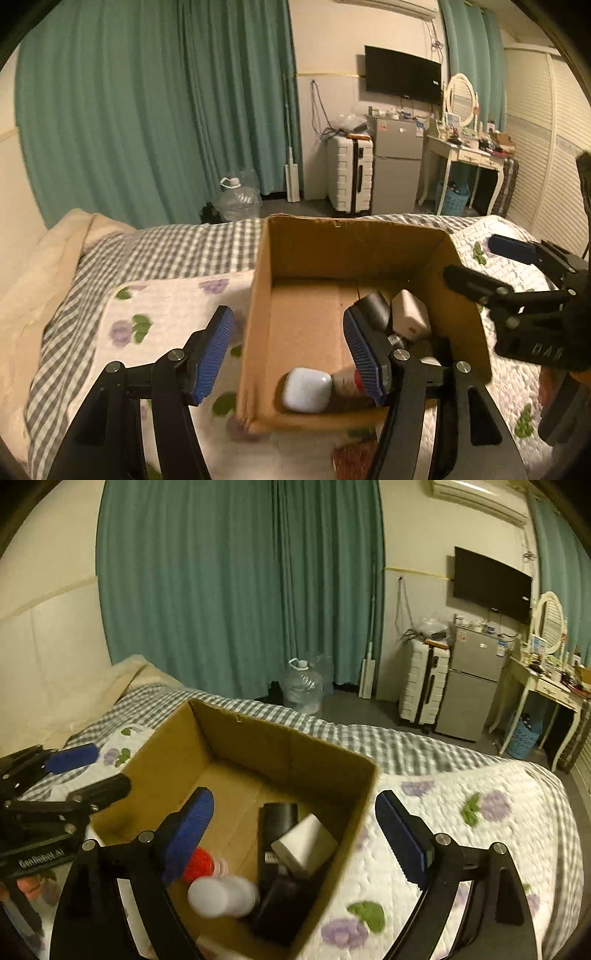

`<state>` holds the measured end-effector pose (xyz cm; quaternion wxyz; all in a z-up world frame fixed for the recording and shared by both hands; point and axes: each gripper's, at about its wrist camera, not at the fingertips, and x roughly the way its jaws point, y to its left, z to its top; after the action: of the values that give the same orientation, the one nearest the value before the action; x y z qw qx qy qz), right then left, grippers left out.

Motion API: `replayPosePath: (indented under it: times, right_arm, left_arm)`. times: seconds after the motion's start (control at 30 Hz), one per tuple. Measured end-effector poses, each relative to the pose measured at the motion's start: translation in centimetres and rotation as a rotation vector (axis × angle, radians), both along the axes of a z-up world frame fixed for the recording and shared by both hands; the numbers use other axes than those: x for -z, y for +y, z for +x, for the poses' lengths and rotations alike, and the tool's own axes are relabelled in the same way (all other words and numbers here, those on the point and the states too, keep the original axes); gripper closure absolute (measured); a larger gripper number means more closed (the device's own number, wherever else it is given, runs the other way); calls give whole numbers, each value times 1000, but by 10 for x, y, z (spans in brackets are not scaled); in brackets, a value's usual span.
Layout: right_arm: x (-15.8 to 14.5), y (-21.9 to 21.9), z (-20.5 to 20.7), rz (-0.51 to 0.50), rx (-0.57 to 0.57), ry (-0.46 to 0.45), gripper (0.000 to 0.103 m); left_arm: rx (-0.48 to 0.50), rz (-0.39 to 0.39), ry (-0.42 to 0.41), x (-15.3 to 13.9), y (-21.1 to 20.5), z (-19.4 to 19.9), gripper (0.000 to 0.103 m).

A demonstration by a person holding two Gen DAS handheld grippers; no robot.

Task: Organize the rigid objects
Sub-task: 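Open both tools over the box, dropping the earbud case and plug inside, then grasp the white charger block on the bed with the right tool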

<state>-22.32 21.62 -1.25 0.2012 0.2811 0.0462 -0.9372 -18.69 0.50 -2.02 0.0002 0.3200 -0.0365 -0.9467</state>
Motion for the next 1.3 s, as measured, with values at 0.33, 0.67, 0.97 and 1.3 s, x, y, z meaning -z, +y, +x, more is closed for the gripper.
replayPosePath:
  times: [0.33,0.67,0.97,1.3]
  right_arm:
    - [39,20,85,-3,32,-108,11]
    - [107,-16,68,74,-6,-271,11]
    - [141,-45,39,114,-2,-332,10]
    - [152,-40,37,99,-19,-368,40]
  left_arm:
    - [-63,55,-87,35,-17,70,36]
    - [-97,34,-180,93,-21,70,36]
    - [-141,56,-211,105,-38,66,36]
    - [-135,35,-226,108,-34,65,36]
